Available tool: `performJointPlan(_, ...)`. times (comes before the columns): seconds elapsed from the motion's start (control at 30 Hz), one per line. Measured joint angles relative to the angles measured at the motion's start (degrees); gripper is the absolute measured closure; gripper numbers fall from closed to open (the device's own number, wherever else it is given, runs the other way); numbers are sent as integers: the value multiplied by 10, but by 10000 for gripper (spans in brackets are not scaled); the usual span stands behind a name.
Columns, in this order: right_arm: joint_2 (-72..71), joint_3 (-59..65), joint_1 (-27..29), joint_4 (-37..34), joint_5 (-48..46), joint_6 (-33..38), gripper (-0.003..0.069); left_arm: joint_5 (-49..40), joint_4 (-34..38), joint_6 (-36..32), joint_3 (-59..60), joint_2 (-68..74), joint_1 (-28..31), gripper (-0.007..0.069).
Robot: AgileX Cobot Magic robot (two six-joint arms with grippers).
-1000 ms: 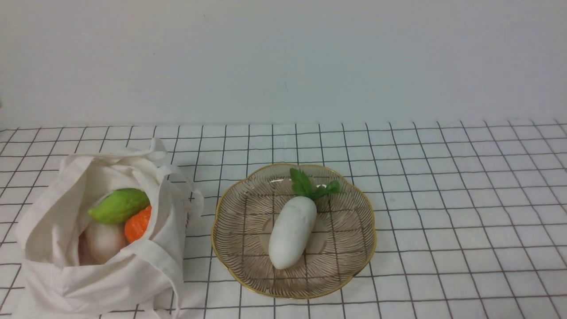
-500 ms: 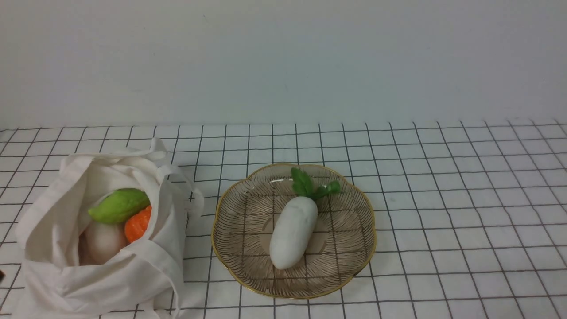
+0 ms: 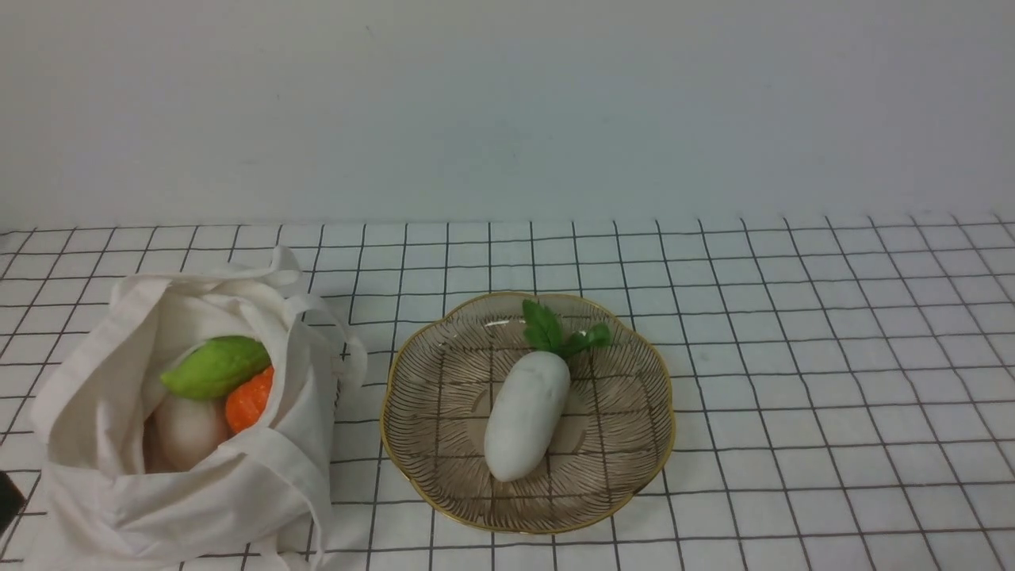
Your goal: Take vegetables from bag on white checkered tablecloth place on plate.
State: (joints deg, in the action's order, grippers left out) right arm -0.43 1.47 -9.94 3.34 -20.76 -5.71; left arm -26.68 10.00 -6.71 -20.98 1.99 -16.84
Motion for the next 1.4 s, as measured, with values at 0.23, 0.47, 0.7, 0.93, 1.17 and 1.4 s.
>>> performJointPlan(0.23, 0, 0, 0, 0, 0, 0, 673, 33, -41, 0, 99, -1, 100, 632)
performJointPlan(0.47, 0, 0, 0, 0, 0, 0, 673, 61, -60, 0, 208, -1, 126, 632)
performJointPlan(0.7, 0, 0, 0, 0, 0, 0, 673, 56, -61, 0, 226, -20, 128, 632)
performJointPlan(0.93, 0, 0, 0, 0, 0, 0, 673, 58, -61, 0, 226, -26, 139, 632)
performJointPlan(1.17, 0, 0, 0, 0, 0, 0, 673, 58, -62, 0, 226, -26, 139, 632)
performJointPlan(1.4, 0, 0, 0, 0, 0, 0, 673, 58, -62, 0, 226, -26, 139, 632)
